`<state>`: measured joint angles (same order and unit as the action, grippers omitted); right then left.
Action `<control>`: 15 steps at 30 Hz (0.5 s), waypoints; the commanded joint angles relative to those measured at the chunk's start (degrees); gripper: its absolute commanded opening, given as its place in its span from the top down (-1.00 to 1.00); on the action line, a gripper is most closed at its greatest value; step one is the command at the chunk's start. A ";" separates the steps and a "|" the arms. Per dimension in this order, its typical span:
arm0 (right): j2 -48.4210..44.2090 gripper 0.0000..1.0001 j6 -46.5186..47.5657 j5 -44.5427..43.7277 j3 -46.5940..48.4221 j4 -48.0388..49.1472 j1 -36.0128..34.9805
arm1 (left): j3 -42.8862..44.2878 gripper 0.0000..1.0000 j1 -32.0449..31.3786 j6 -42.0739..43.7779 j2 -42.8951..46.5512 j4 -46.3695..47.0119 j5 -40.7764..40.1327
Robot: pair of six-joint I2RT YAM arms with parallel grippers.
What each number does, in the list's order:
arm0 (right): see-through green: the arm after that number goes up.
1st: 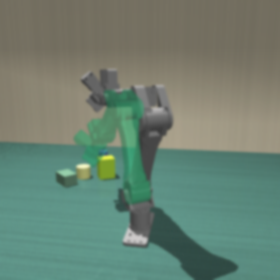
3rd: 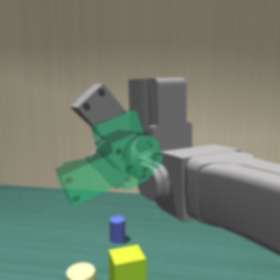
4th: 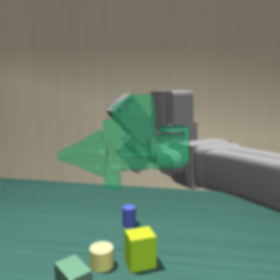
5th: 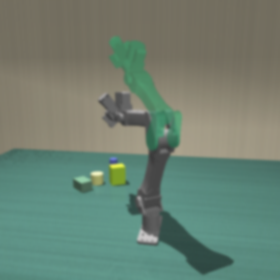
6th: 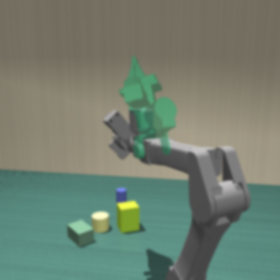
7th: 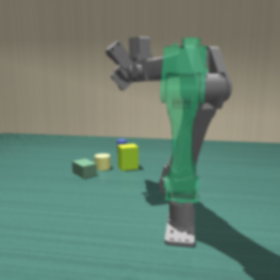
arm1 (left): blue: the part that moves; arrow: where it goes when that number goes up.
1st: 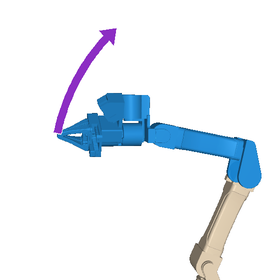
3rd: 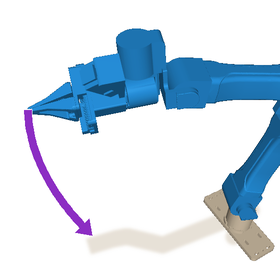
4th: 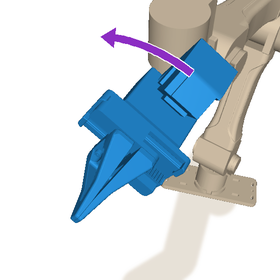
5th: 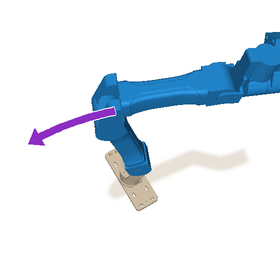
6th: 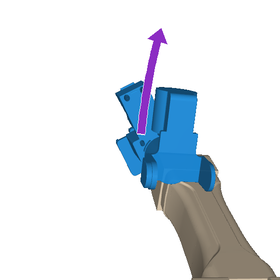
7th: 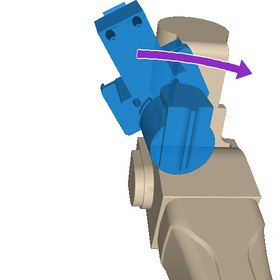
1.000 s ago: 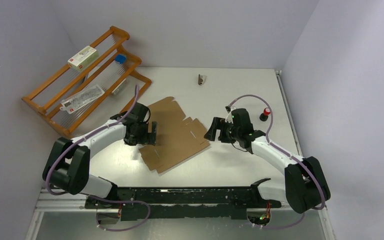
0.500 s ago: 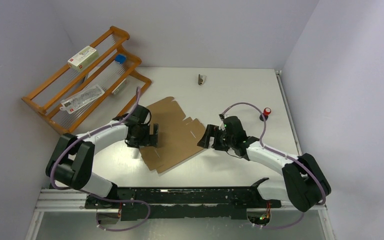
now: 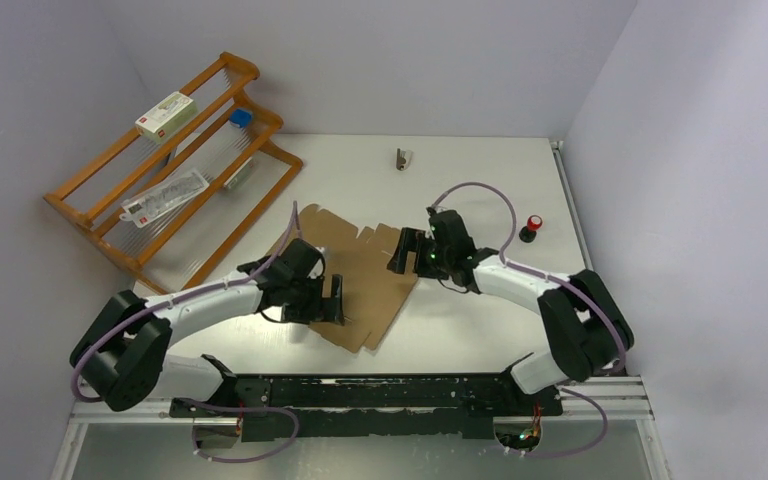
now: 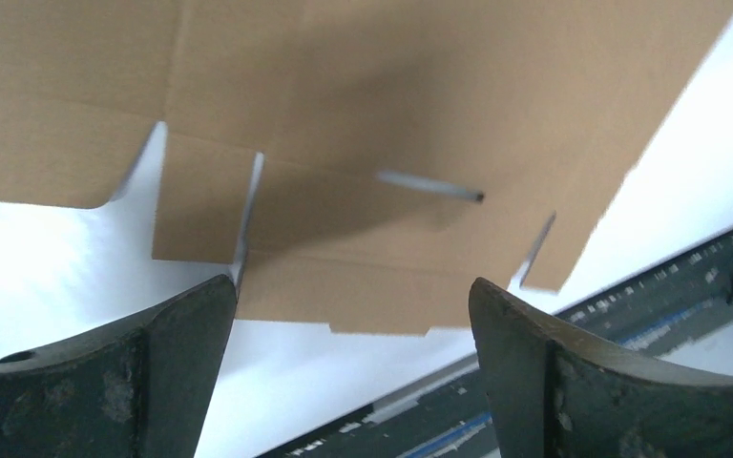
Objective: Fold the paper box
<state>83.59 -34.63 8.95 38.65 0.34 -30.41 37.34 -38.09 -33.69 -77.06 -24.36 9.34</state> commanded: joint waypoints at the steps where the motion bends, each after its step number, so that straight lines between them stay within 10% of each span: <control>1: 5.33 -0.94 4.88 -2.81 6.49 -0.16 1.20 | -2.92 -0.95 -5.11 -7.98 1.63 4.78 5.11; 15: 3.77 -1.00 8.19 -4.80 9.48 -6.55 3.25 | 13.72 -0.95 -6.34 1.88 5.38 -18.13 -11.47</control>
<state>92.05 -26.52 5.06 52.07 -4.21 -27.49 45.04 -46.24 -37.71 -73.54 -32.05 6.35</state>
